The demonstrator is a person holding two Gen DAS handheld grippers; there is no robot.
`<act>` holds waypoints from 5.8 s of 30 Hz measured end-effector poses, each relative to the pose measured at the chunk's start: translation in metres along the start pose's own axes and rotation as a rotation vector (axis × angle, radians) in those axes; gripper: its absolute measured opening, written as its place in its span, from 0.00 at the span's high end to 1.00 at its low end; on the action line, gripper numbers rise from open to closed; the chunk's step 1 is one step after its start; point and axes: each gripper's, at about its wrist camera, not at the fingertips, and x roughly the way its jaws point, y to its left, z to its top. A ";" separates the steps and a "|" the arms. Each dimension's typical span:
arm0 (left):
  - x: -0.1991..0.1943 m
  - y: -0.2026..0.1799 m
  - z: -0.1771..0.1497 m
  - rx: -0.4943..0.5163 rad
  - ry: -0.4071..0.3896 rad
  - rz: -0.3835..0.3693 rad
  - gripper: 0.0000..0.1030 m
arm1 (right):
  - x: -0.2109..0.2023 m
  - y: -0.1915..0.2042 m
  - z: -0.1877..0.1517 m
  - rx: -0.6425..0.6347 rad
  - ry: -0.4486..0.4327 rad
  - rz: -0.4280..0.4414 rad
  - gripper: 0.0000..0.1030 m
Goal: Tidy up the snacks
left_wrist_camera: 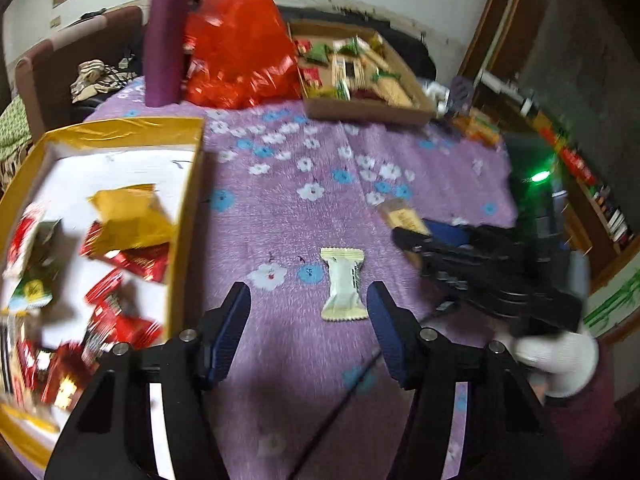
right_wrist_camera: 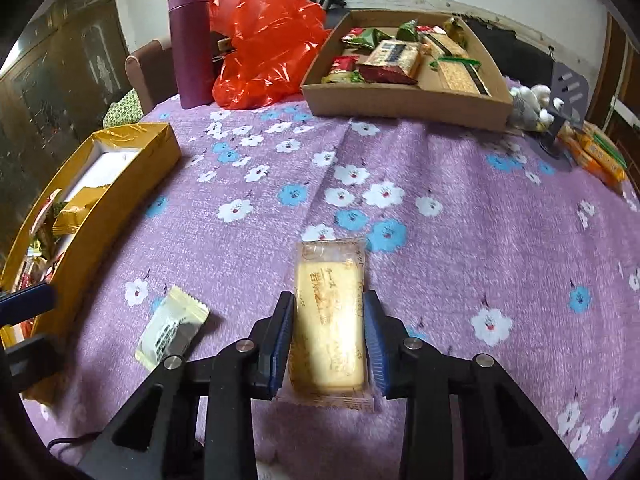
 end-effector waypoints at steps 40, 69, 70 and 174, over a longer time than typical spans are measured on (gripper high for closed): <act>-0.097 0.144 -0.007 -0.207 -0.200 0.151 0.83 | -0.060 0.084 0.026 -0.042 -0.174 0.232 0.67; -0.030 0.242 0.031 -0.400 -0.086 0.117 0.75 | 0.062 0.221 0.110 0.057 0.081 0.488 0.64; -0.034 0.241 0.029 -0.400 -0.093 0.119 0.73 | 0.062 0.220 0.111 0.073 0.078 0.514 0.63; -0.119 0.076 -0.095 -0.128 -0.241 0.434 0.29 | -0.105 0.193 -0.075 -0.206 -0.179 0.214 0.39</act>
